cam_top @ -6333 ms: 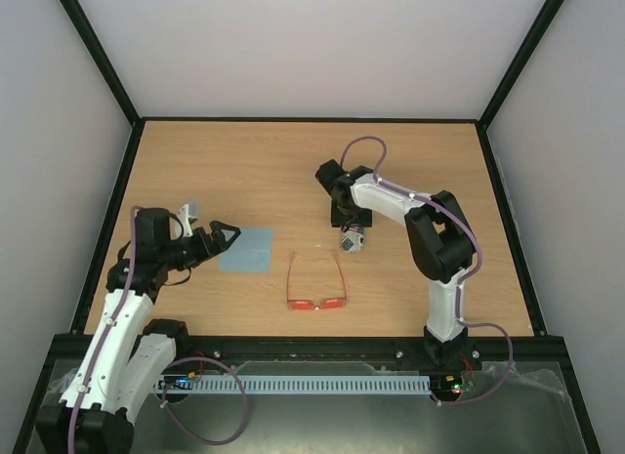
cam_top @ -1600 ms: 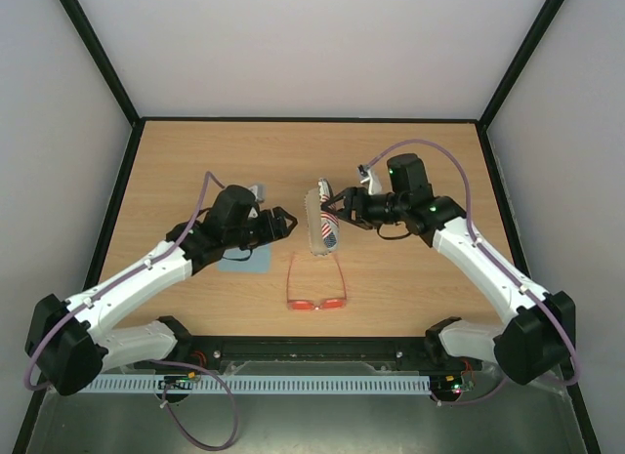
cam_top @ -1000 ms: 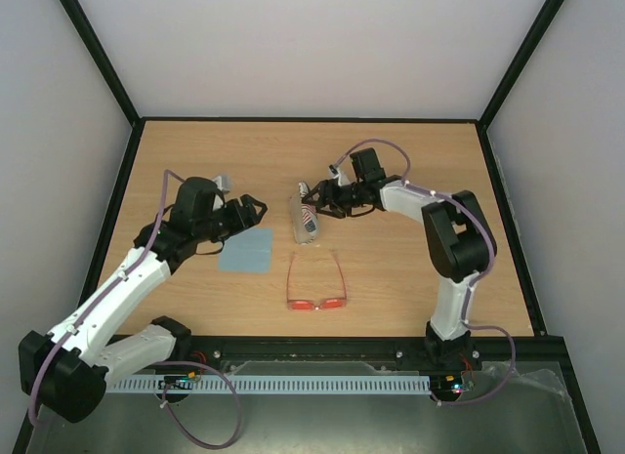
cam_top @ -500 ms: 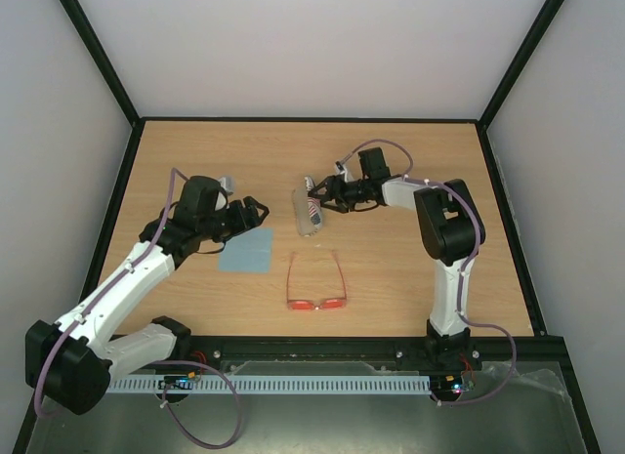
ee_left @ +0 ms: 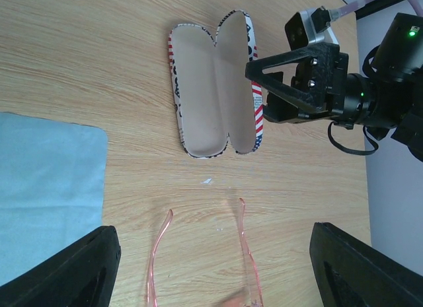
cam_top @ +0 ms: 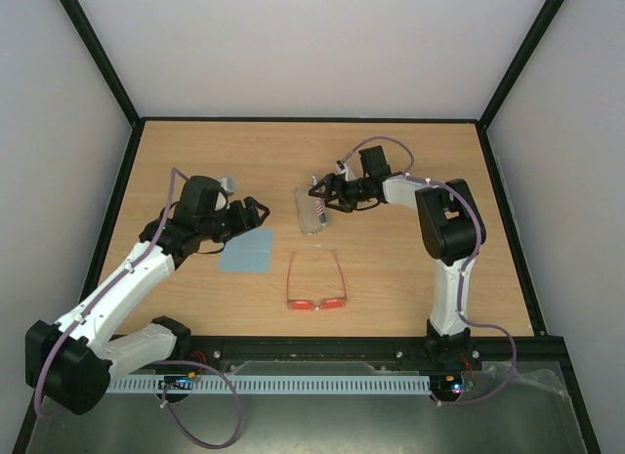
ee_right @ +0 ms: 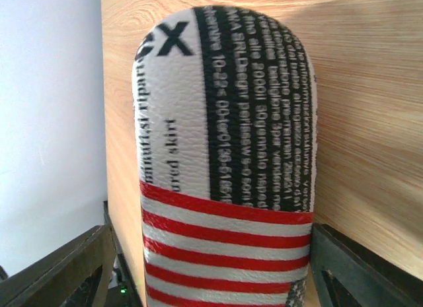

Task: Organize the sunglasses
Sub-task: Place the sunglasses case at the center of the board, then adjust the sunglasses case at the center of the board, then move the glasses cleaning cloth to the center of the board.

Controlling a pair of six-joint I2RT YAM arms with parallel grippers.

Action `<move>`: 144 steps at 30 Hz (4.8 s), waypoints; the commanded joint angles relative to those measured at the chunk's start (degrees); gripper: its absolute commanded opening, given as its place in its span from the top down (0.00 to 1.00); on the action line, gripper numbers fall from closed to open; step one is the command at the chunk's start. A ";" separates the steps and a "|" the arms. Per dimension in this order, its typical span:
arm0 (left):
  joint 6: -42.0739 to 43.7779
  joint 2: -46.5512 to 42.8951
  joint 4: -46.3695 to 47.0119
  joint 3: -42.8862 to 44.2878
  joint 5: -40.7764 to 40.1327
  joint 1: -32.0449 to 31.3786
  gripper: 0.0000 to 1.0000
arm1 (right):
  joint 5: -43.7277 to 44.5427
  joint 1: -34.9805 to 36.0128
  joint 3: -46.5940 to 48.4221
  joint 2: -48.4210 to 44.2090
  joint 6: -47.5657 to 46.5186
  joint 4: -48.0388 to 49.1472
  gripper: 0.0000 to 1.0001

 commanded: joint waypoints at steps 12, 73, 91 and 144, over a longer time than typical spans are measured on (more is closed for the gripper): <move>-0.03 -2.87 -0.09 -1.14 0.93 0.26 0.19 | 3.63 0.14 1.47 -3.74 -3.07 -7.06 0.11; 1.01 -4.46 -1.28 -3.79 -0.82 1.89 0.00 | 41.41 7.27 -7.80 -14.81 -5.25 -28.30 0.84; 1.83 -4.11 -2.84 -2.24 -0.88 2.72 0.00 | 48.66 4.16 11.01 -2.13 -8.16 -33.27 0.82; 9.39 -0.23 -1.89 -4.10 0.74 35.98 0.00 | 48.53 29.68 24.62 3.63 -1.85 -35.13 0.69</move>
